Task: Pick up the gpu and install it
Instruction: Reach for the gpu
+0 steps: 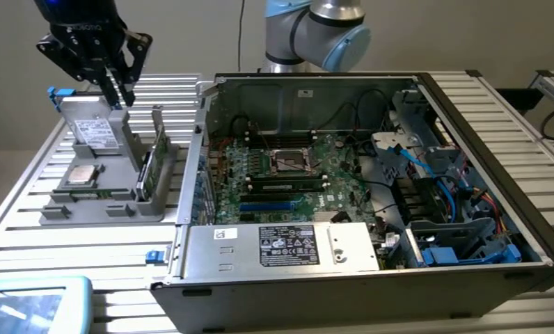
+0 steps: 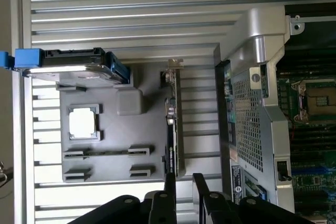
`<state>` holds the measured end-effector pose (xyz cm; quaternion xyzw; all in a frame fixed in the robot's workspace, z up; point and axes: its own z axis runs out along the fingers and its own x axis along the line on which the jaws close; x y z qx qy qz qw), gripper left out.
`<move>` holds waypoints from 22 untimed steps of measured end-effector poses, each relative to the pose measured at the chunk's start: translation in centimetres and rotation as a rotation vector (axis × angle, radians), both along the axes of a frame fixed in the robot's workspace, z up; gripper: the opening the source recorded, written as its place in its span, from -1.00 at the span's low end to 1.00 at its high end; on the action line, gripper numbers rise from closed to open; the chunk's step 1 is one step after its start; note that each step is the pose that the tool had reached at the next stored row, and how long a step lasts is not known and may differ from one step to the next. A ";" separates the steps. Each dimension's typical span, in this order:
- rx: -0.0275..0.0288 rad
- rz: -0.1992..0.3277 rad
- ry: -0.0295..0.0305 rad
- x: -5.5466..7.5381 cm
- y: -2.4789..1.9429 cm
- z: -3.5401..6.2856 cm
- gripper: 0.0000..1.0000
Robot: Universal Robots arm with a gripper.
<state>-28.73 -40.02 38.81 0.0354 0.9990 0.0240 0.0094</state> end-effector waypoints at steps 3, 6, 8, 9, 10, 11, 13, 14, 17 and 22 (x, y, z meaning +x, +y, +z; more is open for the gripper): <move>0.0000 0.000 0.0001 0.0 0.00 0.00 -0.27; 0.0001 0.000 0.0026 0.0 0.00 -0.11 -0.27; 0.0004 0.000 0.0117 0.0 0.00 -0.23 -0.27; 0.0004 0.001 0.0166 0.0 0.00 -0.30 -0.27; 0.0005 0.001 0.0223 -0.1 0.00 -0.39 -0.27; 0.0007 0.002 0.0244 -0.1 0.00 -0.52 -0.27; 0.0009 0.004 0.0249 -0.1 0.00 -0.84 -0.27; 0.0010 0.006 0.0248 0.0 0.00 -1.02 -0.27; 0.0020 0.008 0.0249 -0.1 0.00 -1.56 -0.27; 0.0077 0.011 0.0248 0.0 0.00 -2.47 -0.27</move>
